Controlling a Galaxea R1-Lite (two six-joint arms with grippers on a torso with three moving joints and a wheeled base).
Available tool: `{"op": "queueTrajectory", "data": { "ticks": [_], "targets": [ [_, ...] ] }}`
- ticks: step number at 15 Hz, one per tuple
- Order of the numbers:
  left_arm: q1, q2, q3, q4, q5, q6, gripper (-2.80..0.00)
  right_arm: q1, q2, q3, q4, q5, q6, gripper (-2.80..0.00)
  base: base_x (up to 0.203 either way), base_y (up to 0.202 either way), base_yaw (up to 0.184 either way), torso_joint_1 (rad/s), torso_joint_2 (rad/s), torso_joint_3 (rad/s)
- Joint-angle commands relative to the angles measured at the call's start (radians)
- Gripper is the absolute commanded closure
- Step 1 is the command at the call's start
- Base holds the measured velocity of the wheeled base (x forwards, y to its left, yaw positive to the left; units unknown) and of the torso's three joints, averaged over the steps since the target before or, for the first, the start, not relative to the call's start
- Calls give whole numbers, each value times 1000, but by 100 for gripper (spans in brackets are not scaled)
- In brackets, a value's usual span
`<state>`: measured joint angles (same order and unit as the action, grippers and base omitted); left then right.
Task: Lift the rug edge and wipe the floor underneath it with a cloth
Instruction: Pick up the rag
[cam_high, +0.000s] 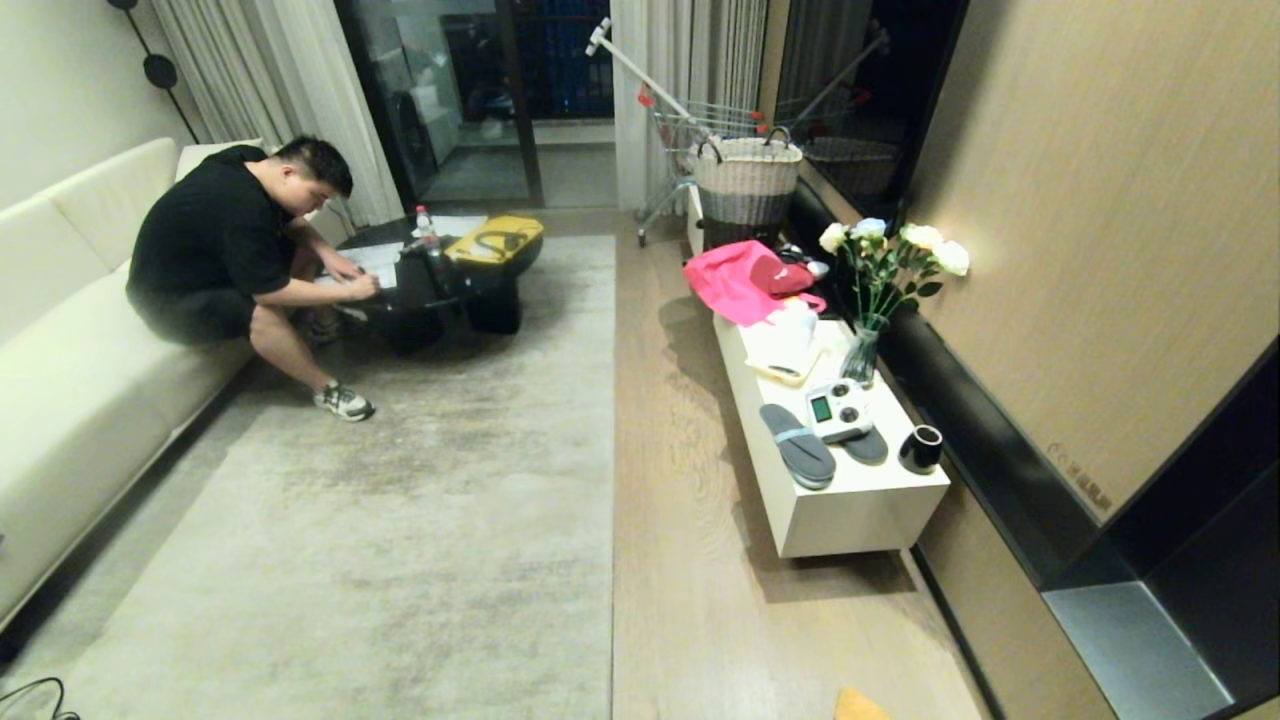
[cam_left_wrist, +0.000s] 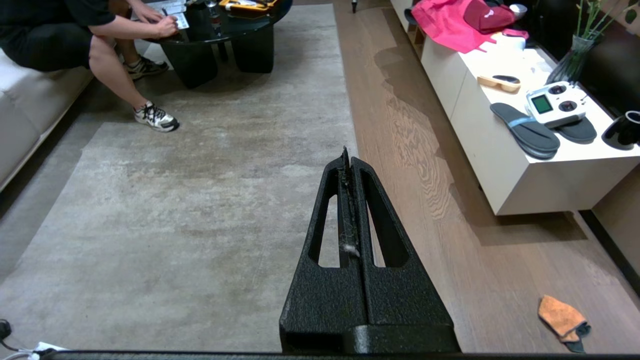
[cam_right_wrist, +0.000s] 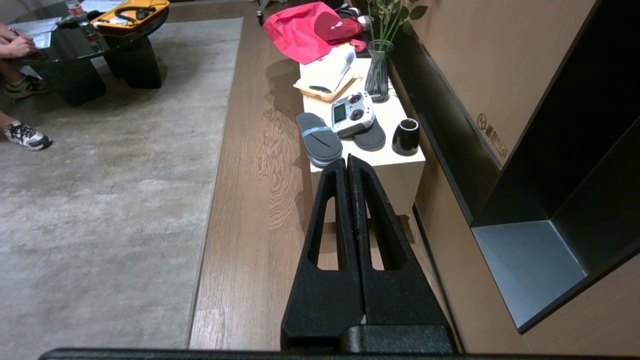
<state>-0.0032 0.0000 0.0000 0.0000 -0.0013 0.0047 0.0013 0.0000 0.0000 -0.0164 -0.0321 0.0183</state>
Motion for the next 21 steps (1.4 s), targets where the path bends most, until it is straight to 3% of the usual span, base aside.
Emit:
{"op": "queueTrajectory", "data": {
  "ticks": [1,21],
  "targets": [
    [0,0,0,0,0,0,0,0,2,0,0,0,0,0,0,0,0,0,0,0],
    [0,1,0,0,1,0,0,0,2,0,-2,0,4,0,0,0,0,-12,27,15]
  ]
}}
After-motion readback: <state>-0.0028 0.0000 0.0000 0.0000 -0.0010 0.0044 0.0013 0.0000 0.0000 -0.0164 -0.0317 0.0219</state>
